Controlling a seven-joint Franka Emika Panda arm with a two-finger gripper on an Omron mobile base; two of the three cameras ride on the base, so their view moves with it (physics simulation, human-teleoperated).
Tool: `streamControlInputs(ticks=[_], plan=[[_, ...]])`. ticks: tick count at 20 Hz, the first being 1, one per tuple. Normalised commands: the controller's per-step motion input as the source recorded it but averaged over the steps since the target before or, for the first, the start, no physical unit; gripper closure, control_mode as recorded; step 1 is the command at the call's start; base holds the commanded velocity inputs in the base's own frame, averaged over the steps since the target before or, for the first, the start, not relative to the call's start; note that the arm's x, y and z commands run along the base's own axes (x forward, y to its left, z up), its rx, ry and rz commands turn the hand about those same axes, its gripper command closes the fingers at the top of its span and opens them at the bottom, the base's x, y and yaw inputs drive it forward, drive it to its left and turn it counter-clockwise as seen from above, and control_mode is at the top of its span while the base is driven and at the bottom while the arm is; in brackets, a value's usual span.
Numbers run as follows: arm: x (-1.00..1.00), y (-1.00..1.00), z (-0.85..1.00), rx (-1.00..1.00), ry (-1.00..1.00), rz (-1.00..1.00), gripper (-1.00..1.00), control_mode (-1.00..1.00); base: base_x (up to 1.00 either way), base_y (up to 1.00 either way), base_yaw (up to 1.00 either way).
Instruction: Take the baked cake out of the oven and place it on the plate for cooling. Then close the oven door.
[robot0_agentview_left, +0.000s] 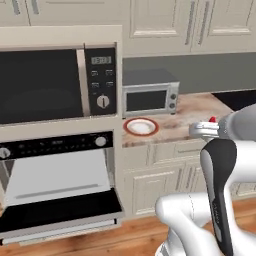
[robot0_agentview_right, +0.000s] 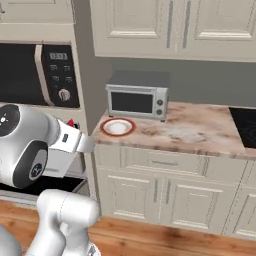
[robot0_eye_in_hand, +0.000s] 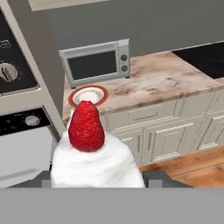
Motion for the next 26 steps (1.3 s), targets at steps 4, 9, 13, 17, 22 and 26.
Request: streamControlInputs(ticks=[4,9,13,17,22,26], plan=[[0.0,0.0,0.0,0.0,0.0,0.0,1.0,1.0,0.39,-0.88,0.12],[0.0,0.0,0.0,0.0,0.0,0.0,1.0,1.0,0.53,-0.52,0.41],[0.0,0.0,0.0,0.0,0.0,0.0,1.0,1.0,0.5,-0.23,0.57],[0.0,0.0,0.0,0.0,0.0,0.0,1.0,1.0,0.46,-0.24,0.53],[0.0,0.0,0.0,0.0,0.0,0.0,1.0,1.0,0.35,-0.52,0.42],[0.0,0.0,0.0,0.0,0.0,0.0,1.0,1.0,0.34,-0.54,0.33]])
